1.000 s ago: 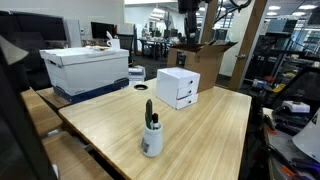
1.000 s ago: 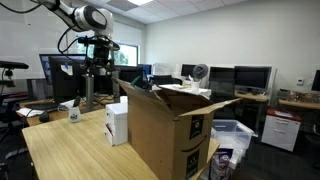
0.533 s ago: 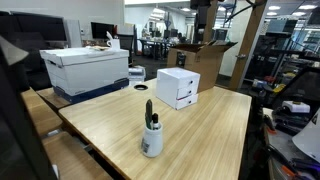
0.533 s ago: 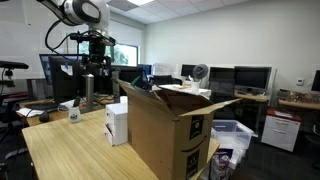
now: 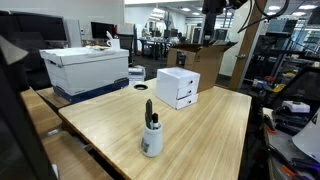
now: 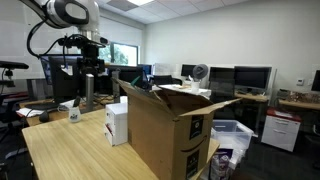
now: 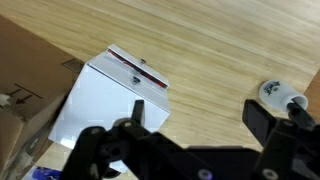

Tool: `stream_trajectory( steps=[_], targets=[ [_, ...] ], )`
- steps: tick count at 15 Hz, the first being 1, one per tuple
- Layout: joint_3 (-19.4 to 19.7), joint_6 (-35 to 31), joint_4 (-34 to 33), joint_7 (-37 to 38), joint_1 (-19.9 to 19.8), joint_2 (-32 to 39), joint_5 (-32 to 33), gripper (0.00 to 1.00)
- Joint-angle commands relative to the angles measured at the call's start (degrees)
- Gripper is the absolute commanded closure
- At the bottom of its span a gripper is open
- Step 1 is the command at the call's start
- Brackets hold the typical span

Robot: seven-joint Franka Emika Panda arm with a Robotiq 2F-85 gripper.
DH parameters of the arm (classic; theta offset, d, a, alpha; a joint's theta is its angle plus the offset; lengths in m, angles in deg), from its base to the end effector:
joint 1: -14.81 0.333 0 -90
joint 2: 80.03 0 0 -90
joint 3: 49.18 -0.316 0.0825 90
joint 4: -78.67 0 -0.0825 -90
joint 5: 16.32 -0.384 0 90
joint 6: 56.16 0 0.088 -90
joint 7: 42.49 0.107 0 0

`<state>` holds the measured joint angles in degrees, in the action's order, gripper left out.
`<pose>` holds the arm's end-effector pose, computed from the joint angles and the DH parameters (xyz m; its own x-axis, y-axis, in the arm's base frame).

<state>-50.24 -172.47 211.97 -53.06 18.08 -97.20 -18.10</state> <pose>0.4535 0.0364 0.4575 0.9700 0.2430 0.0070 0.2431 -0.9698 -0.0215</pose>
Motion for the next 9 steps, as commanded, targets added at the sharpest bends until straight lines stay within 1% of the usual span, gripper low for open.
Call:
stream_trajectory(
  steps=[1,2,3,5,9],
  targets=[
    [-1.98,-5.80,8.20,7.68,-0.55,-5.23,2.76,0.00],
    [-2.41,-5.45,8.99,9.14,-0.53,-5.32,3.36,0.00],
    [-0.88,-3.47,4.96,5.17,0.09,-2.53,1.62,0.00],
    [-1.64,-3.87,7.05,7.42,0.11,-3.51,2.41,0.00],
    [-1.84,-3.97,7.54,7.91,0.12,-3.98,2.49,0.00]
  ],
)
